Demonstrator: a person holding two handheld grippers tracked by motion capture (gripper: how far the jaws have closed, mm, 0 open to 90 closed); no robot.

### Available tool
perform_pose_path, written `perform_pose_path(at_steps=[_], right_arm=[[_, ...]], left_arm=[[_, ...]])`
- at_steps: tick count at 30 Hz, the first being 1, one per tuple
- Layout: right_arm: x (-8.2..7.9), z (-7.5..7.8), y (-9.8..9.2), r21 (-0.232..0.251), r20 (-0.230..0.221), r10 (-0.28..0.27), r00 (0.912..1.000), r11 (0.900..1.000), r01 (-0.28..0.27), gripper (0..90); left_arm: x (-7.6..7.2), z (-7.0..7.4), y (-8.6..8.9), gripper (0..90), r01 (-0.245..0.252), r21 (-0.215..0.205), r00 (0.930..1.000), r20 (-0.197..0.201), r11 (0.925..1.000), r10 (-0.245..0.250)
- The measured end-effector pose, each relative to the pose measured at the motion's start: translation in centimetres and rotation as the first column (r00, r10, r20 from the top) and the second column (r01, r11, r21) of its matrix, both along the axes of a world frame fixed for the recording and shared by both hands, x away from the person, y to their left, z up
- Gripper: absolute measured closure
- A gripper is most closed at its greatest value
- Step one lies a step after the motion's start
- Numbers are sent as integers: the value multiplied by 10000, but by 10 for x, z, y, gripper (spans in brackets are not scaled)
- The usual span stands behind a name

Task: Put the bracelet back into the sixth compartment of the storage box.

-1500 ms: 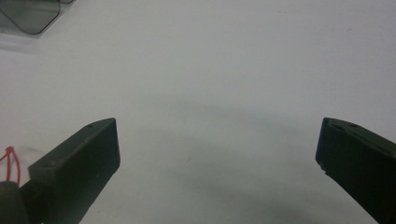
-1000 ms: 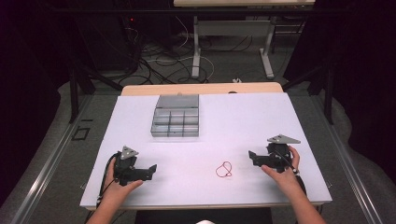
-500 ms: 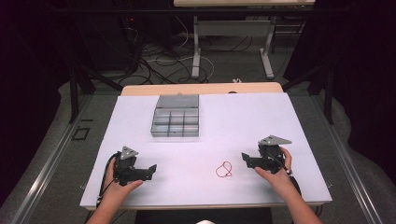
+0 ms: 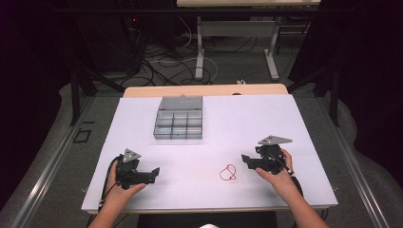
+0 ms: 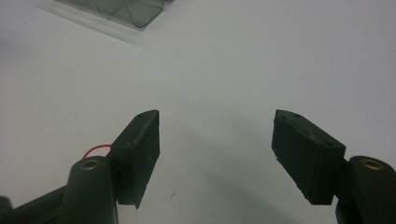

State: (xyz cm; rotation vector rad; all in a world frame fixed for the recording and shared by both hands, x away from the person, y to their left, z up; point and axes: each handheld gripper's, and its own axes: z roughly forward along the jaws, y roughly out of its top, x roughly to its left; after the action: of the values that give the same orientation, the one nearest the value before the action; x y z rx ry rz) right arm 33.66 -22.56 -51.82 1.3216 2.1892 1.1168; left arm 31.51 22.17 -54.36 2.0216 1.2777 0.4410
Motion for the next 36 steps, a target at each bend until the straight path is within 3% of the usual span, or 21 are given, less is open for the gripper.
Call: perform_pose_path(at_steps=[14, 19, 25, 31, 36], right_arm=[[8, 2, 15, -169, -448, 894, 9950, 9958, -903, 388], [11, 2, 26, -313, -779, 1300, 9885, 9907, -1328, 416], [15, -1, 35, -293, -829, 1687, 9822, 9847, -1717, 459], [16, -4, 41, -318, -1105, 1860, 9763, 9812, -1905, 481], [18, -6, 43, -324, -1066, 1862, 9767, 9811, -1906, 499]], left_arm=[[0, 0, 0, 5, -13, 19, 10000, -30, 10000, 13], [0, 0, 0, 5, 34, 82, 10000, -9, 10000, -34], [0, 0, 1, 6, 33, 56, 10000, 6, 10000, -33], [0, 0, 1, 6, 43, 94, 10000, -4, 9999, -43], [0, 0, 1, 5, 46, 94, 10000, -11, 9999, -46]])
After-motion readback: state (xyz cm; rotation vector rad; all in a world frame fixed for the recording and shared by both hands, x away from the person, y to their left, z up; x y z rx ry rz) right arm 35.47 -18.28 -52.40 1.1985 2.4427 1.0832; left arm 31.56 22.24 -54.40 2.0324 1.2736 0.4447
